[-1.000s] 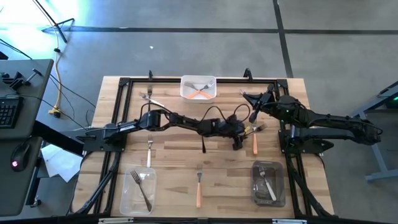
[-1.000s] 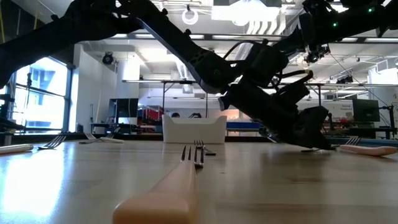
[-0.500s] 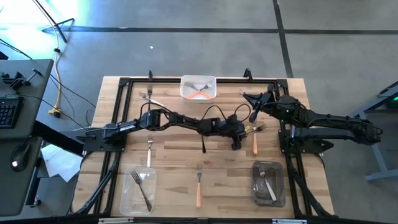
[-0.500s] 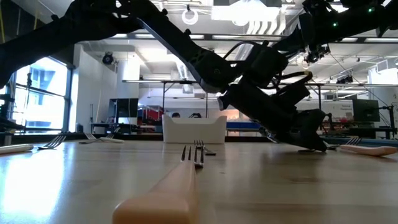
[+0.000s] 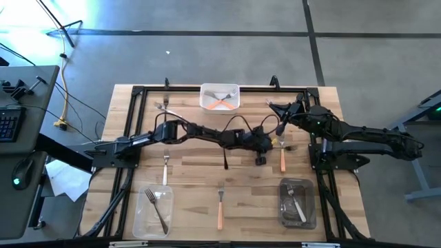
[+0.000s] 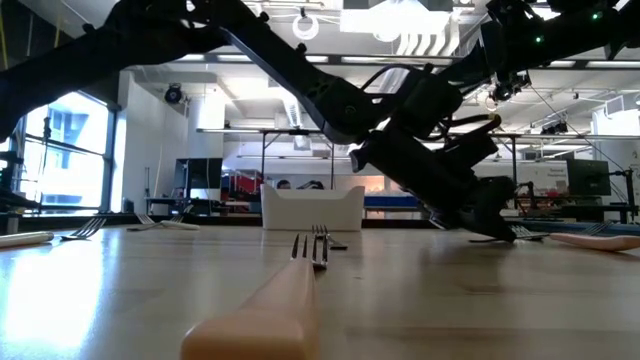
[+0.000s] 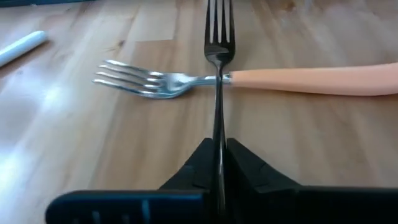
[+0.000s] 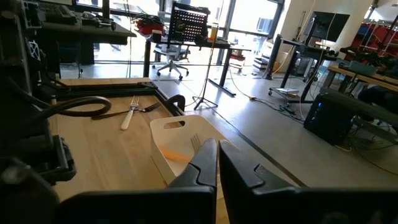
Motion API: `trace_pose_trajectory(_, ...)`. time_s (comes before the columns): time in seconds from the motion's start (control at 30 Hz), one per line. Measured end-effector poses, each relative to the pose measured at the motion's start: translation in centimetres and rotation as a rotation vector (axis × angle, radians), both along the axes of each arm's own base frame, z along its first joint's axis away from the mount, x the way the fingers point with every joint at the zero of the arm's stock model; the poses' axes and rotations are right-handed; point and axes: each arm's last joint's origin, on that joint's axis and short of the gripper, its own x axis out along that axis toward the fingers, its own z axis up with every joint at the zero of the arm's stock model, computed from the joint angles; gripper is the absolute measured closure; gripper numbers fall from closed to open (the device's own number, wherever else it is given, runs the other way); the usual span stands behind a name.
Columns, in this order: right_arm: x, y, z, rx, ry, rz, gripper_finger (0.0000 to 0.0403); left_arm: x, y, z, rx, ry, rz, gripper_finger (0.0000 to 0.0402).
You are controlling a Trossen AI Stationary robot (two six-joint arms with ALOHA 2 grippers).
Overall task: Sort silverware by color (type)
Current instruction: Put the middle right silver fork into the transparent bin
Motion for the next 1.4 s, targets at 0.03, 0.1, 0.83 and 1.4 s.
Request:
trace_pose_trajectory(0.03, 0.0, 0.0, 0.0, 0.000, 0.000, 0.000, 0.0402, 0.0, 0.2, 0.0, 0.001, -0.001, 0.005, 0.0394)
trace_pose_trajectory(0.1, 0.0, 0.0, 0.0, -0.001, 0.001, 0.000, 0.0402, -0.1, 0.4, 0.3, -0.002, -0.001, 0.017, 0.0394)
trace_pose_trajectory(0.83, 0.0, 0.0, -0.1, 0.000, 0.007, 0.003, 0.0402, -1.0, 1.6, 3.0, 0.029, 0.081, 0.062, 0.0400)
trace_pose_trajectory(1.4, 0.0, 0.0, -0.1, -0.003, 0.011, -0.001, 0.0402, -0.3, 0.2, 3.6, -0.076, -0.031, 0.047, 0.0279)
